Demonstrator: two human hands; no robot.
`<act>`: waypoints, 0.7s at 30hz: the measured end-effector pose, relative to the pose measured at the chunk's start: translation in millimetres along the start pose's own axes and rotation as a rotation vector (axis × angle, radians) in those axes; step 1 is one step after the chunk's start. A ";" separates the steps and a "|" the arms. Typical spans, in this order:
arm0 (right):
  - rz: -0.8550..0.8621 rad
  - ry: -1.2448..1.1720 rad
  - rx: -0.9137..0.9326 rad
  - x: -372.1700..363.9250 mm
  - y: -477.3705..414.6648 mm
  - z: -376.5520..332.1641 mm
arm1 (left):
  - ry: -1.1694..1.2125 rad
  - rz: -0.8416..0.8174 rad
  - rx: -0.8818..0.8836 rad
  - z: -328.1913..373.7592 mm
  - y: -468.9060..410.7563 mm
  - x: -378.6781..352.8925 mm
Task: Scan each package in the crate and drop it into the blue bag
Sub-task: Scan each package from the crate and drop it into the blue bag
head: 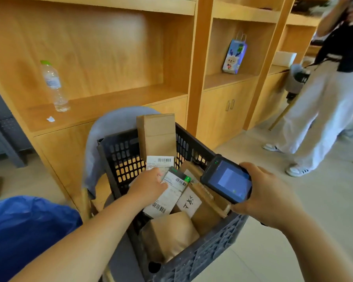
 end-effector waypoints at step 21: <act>-0.085 0.032 -0.046 -34.8 -6.0 16.4 | 0.114 -0.070 0.120 -16.8 -28.9 -36.5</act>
Point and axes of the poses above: each hand's wrist, its own y-axis away from the middle knuckle, its own x-axis out of the back of the hand, z = x × y, the point moved 2 cm from there along -y, towards the middle knuckle, and after that the axes turned 7 degrees about z, right-handed, at the moved point
